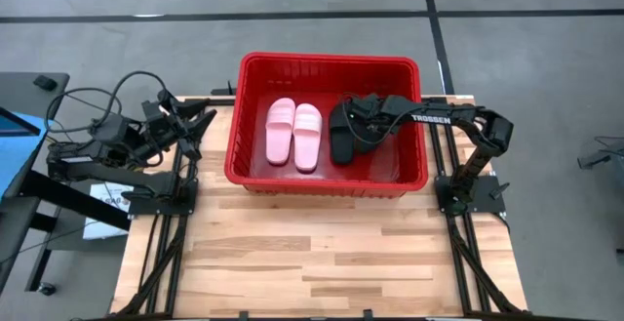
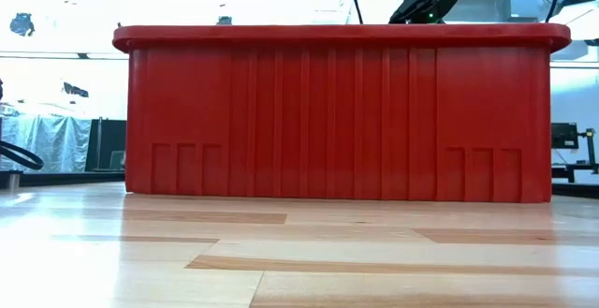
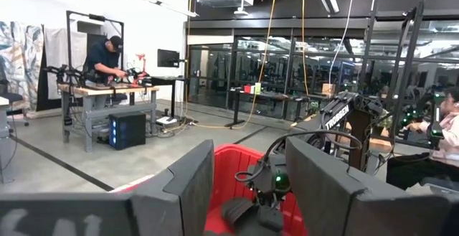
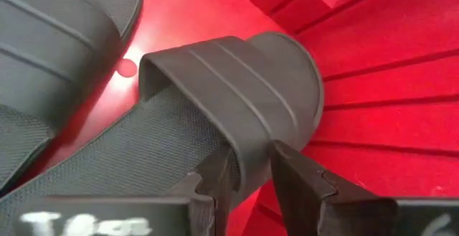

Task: Pick and place slides into bin
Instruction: Put the black slide into the red bin

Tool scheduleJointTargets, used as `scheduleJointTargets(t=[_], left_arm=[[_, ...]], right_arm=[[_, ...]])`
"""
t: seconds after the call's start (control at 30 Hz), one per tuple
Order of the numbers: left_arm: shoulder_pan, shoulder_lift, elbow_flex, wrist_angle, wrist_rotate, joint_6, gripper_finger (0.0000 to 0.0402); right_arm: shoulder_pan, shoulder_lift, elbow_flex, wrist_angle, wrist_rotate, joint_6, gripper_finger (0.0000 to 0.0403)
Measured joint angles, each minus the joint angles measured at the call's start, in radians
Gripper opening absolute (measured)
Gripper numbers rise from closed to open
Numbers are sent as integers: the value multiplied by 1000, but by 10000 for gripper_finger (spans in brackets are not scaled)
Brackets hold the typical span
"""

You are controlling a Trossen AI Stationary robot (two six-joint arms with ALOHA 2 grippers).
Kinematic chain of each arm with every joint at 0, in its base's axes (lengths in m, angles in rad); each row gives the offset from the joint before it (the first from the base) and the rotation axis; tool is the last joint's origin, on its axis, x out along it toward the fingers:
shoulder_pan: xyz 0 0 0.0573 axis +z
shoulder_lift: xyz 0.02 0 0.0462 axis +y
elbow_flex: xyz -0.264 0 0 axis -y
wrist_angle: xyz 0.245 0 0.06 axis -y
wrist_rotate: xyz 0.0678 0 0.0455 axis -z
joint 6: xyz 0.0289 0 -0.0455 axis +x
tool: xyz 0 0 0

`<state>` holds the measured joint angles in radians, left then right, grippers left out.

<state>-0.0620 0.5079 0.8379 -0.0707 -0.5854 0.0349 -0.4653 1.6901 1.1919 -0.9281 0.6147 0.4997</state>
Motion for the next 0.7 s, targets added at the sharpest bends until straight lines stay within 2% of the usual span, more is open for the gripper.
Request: scheduleJointTargets(t=[0.47,0.57,0.7], left_arm=[[0,0,0,-23,-1,-20,165],[0,0,0,-23,-1,-20,165],[0,0,0,-23,-1,-20,165]], right_arm=[[7,0,0,36,2,-61,84],[7,0,0,39,3,-67,65],[7,0,0,35,2,-67,15]])
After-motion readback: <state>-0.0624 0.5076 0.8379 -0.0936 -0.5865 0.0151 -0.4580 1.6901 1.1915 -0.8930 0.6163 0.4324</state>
